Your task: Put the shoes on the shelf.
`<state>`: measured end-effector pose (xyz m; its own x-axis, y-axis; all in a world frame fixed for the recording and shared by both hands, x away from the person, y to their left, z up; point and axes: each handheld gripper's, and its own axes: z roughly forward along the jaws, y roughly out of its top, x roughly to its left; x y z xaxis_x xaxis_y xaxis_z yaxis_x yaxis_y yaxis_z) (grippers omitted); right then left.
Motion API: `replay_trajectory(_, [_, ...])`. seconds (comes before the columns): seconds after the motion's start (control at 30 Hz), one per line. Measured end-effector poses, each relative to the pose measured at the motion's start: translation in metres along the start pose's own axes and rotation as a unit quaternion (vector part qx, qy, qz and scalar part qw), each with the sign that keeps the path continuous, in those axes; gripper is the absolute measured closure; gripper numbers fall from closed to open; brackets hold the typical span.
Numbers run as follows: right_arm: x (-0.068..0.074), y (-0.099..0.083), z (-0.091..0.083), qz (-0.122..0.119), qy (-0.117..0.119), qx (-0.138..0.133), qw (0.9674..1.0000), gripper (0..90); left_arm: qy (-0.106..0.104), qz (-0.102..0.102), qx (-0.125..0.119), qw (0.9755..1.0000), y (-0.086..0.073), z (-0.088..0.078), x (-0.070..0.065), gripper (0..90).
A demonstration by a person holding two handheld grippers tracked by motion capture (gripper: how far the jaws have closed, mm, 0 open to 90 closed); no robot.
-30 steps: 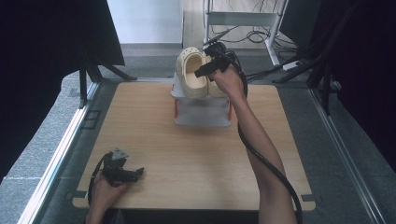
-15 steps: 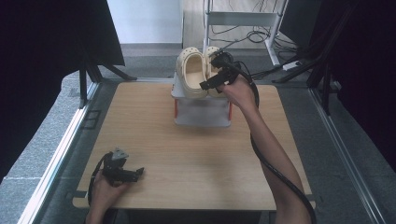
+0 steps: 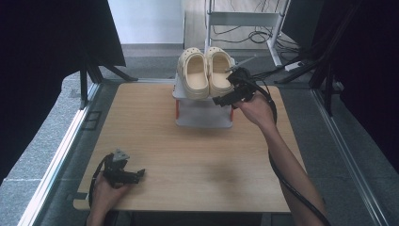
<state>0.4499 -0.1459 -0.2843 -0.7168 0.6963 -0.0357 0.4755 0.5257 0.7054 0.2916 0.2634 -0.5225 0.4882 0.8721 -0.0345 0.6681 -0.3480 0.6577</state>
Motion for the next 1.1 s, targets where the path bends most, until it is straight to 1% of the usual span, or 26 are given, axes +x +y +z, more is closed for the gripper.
replay_trajectory(0.17, [0.005, -0.021, -0.012, 0.001, 0.01, -0.007, 0.9999, 0.0, 0.0, 0.0, 0.0, 1.0, 0.0, 0.0, 0.0, 0.0])
replay_trajectory(0.3, [0.008, -0.038, -0.024, -0.003, 0.011, -0.013, 0.9999, 0.0, 0.0, 0.0, 0.0, 1.0, 0.0, 0.0, 0.0, 0.0])
replay_trajectory(0.47, [0.011, -0.061, -0.038, -0.008, 0.007, -0.016, 0.9998, 0.0, 0.001, 0.0, 0.0, 1.0, 0.0, 0.0, 0.0, 0.0])
replay_trajectory(0.73, [0.012, -0.101, -0.059, -0.013, -0.016, -0.026, 0.9995, 0.0, 0.0, 0.0, 0.0, 1.0, 0.0, 0.0, 0.0, 0.0])
replay_trajectory(0.8, [0.012, -0.111, -0.061, -0.011, -0.018, -0.026, 0.9994, 0.0, 0.0, -0.001, 0.0, 1.0, 0.0, 0.0, 0.0, 0.0])
replay_trajectory(0.83, [0.012, -0.118, -0.061, -0.009, -0.018, -0.029, 0.9994, 0.0, 0.001, -0.002, 0.0, 1.0, 0.0, 0.0, 0.0, 0.0])
replay_trajectory(0.9, [0.012, -0.13, -0.061, 0.0, -0.015, -0.032, 0.9994, 0.0, 0.0, -0.001, 0.001, 1.0, 0.0, 0.0, 0.0, 0.0])
replay_trajectory(1.0, [0.013, -0.153, -0.054, 0.015, -0.008, -0.028, 0.9995, 0.0, 0.0, -0.002, 0.001, 1.0, 0.0, 0.0, 0.0, 0.0])
replay_trajectory(1.1, [0.014, -0.173, -0.047, 0.026, -0.006, -0.028, 0.9993, 0.0, 0.001, -0.003, 0.0, 1.0, 0.0, 0.0, -0.001, 0.0])
